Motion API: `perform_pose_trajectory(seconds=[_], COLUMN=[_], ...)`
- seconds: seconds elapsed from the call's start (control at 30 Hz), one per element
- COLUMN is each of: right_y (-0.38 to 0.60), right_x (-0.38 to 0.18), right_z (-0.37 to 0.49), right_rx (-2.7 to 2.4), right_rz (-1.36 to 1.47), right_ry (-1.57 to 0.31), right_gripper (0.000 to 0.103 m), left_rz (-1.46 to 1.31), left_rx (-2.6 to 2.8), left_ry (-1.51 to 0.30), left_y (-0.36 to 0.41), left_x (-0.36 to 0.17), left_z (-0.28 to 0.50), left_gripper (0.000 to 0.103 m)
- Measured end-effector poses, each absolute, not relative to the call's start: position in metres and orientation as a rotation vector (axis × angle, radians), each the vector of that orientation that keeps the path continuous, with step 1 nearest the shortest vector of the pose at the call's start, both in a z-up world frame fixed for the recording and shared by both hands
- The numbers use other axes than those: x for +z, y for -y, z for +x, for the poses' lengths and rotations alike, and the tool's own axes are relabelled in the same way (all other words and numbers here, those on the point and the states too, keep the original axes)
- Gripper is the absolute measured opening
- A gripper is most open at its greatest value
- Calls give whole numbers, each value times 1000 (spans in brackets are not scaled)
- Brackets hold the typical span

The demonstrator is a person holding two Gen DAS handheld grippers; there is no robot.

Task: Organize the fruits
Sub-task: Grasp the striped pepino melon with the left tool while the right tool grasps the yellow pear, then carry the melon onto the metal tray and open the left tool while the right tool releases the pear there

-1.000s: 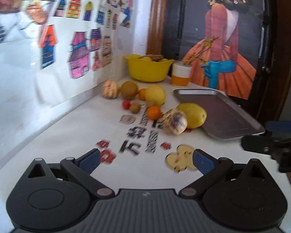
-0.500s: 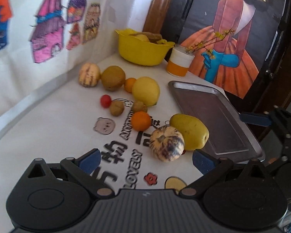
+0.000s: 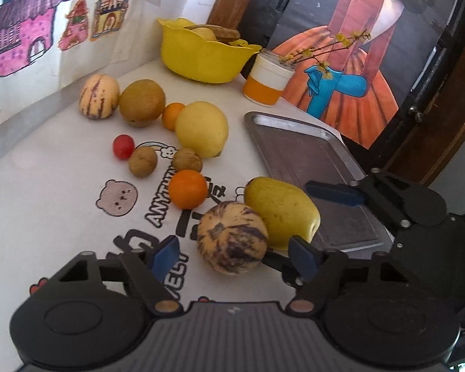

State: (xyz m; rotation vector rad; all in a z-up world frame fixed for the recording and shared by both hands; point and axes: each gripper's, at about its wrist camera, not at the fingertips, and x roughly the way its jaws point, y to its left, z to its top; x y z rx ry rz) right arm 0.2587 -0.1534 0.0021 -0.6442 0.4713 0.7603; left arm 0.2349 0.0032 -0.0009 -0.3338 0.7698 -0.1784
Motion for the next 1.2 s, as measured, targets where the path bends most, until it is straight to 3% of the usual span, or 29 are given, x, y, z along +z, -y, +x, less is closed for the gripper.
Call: perform_pose_trajectory(seconds=[0.27, 0.4, 0.83, 1.2], right_y=[151, 154, 168, 221], right_x=[1, -1, 12, 42], right_z=[265, 271, 249, 309], right_rx=[788, 801, 727, 499], right_rz=[-643, -576, -583, -515], right_ry=[-461, -489, -349, -376], right_gripper=[67, 58, 57, 57], left_rz=[-359, -382, -411, -377], left_rx=[-160, -160, -97, -149], left_ry=[-782, -778, -695, -651], left_y=[-9, -12, -11, 34], left_x=[0, -1, 25, 36], left_z=[240, 239, 245, 331], left_gripper=[53, 53, 53, 53])
